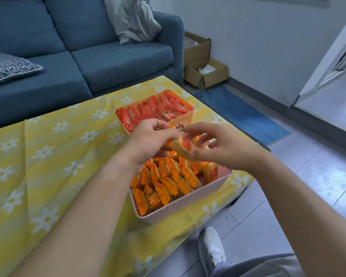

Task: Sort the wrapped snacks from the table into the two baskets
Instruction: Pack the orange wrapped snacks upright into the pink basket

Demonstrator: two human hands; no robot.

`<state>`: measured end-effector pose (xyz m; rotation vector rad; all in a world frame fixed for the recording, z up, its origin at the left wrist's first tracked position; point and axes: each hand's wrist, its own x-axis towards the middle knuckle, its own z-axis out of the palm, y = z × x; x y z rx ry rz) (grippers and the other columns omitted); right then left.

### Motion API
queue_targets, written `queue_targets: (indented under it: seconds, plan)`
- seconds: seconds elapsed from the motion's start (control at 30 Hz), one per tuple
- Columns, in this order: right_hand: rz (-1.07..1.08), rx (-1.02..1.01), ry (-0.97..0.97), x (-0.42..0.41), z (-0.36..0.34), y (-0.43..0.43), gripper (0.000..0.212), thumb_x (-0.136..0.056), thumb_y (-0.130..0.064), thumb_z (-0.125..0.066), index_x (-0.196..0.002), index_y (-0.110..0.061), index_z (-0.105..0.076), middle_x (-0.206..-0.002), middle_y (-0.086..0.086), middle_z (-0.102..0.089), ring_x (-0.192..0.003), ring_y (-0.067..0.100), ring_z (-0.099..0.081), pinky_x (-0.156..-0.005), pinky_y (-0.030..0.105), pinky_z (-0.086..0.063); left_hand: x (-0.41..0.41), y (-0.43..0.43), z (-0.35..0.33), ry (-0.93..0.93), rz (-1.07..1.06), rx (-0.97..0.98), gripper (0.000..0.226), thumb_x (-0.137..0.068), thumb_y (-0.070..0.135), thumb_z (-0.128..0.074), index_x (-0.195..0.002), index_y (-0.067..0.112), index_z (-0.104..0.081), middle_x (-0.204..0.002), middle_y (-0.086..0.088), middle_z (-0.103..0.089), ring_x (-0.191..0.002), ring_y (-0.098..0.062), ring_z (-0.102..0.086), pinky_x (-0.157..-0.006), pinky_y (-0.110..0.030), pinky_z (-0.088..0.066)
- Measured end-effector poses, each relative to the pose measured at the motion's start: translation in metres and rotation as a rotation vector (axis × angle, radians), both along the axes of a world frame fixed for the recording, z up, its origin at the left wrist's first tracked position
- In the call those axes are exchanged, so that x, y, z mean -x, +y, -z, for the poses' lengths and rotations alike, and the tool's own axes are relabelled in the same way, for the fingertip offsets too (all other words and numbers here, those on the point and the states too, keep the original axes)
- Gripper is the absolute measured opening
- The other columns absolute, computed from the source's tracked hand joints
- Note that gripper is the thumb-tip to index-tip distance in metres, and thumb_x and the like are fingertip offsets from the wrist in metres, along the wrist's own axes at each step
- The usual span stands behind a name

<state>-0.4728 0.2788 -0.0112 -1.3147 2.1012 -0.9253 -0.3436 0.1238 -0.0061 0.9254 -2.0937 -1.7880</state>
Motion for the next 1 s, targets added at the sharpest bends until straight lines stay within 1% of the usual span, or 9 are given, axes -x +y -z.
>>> queue_targets:
  seconds: [0.13,0.2,0.27,0.33,0.43,0.63,0.77,0.87,1.0]
  plan:
    - [0.076,0.01,0.13,0.007,0.003,0.003,0.04,-0.085,-0.041,-0.076,-0.123,-0.034,-0.062,-0.105,-0.017,-0.065,-0.096,0.006,-0.063,-0.079,0.024,-0.052,0.007,0.013,0.002,0.104,0.01,-0.101,0.018,-0.096,0.024,-0.066,-0.104,0.008,-0.069,-0.09,-0.003,-0.074,-0.069,-0.014,-0.071,-0.06,-0.027,-0.059]
    - [0.156,0.046,-0.049,0.016,0.004,0.01,0.035,-0.087,-0.032,-0.076,-0.119,-0.028,-0.062,-0.105,-0.011,-0.069,-0.094,0.008,-0.067,-0.079,0.024,-0.052,0.007,0.01,0.012,0.06,0.034,0.233,0.009,-0.098,0.02,-0.062,-0.098,0.018,-0.071,-0.094,0.003,-0.074,-0.076,-0.014,-0.071,-0.067,-0.031,-0.059]
    - [0.198,0.079,-0.244,0.022,0.006,0.017,0.031,-0.088,-0.019,-0.075,-0.115,-0.026,-0.06,-0.102,-0.007,-0.073,-0.092,0.008,-0.071,-0.08,0.026,-0.054,0.005,0.007,0.023,-0.094,0.223,0.636,0.015,-0.092,0.018,-0.065,-0.09,0.032,-0.071,-0.098,0.011,-0.072,-0.084,-0.011,-0.066,-0.079,-0.033,-0.056]
    - [0.185,0.059,-0.316,0.024,0.008,0.02,0.039,-0.087,-0.013,-0.075,-0.118,-0.029,-0.056,-0.1,-0.008,-0.074,-0.093,0.009,-0.073,-0.082,0.029,-0.058,0.003,0.009,0.034,-0.295,0.462,0.753,0.019,-0.087,0.023,-0.067,-0.098,0.038,-0.071,-0.106,0.011,-0.065,-0.092,-0.011,-0.06,-0.086,-0.035,-0.052]
    - [0.107,-0.033,-0.31,0.023,0.012,0.024,0.051,-0.086,-0.01,-0.075,-0.126,-0.031,-0.052,-0.106,-0.007,-0.074,-0.096,0.013,-0.073,-0.084,0.033,-0.062,0.003,0.009,0.042,-0.45,0.6,0.778,0.029,-0.084,0.032,-0.069,-0.11,0.044,-0.067,-0.108,0.009,-0.054,-0.104,-0.015,-0.053,-0.09,-0.038,-0.05]
    - [0.018,-0.182,-0.085,0.012,0.012,0.022,0.042,-0.086,-0.015,-0.074,-0.118,-0.033,-0.056,-0.098,-0.02,-0.067,-0.087,0.005,-0.07,-0.069,0.021,-0.06,0.01,0.012,0.051,-0.41,0.603,0.857,0.029,-0.086,0.031,-0.07,-0.108,0.048,-0.06,-0.108,0.01,-0.053,-0.106,-0.017,-0.053,-0.088,-0.041,-0.051]
    - [0.019,-0.261,0.126,0.014,0.011,0.019,0.038,-0.083,-0.025,-0.077,-0.116,-0.029,-0.06,-0.102,-0.013,-0.066,-0.094,0.014,-0.066,-0.082,0.036,-0.062,0.012,0.011,0.051,-0.364,0.607,0.846,0.02,-0.089,0.035,-0.072,-0.108,0.04,-0.069,-0.102,0.011,-0.058,-0.098,-0.015,-0.057,-0.083,-0.037,-0.051]
    - [-0.021,-0.344,0.217,0.01,0.015,0.012,0.04,-0.081,-0.031,-0.079,-0.117,-0.025,-0.062,-0.104,-0.006,-0.067,-0.093,0.017,-0.065,-0.081,0.039,-0.062,0.013,0.006,0.046,-0.356,0.616,0.805,0.012,-0.09,0.034,-0.072,-0.1,0.04,-0.073,-0.1,0.013,-0.06,-0.092,-0.013,-0.056,-0.077,-0.032,-0.048]
    - [-0.074,-0.424,0.397,0.002,0.028,-0.001,0.033,-0.077,-0.029,-0.078,-0.106,-0.021,-0.064,-0.098,-0.001,-0.064,-0.089,0.019,-0.062,-0.076,0.041,-0.06,0.012,0.006,0.047,-0.395,0.619,0.737,0.024,-0.087,0.027,-0.063,-0.103,0.043,-0.071,-0.096,0.018,-0.062,-0.091,-0.011,-0.06,-0.077,-0.03,-0.051]
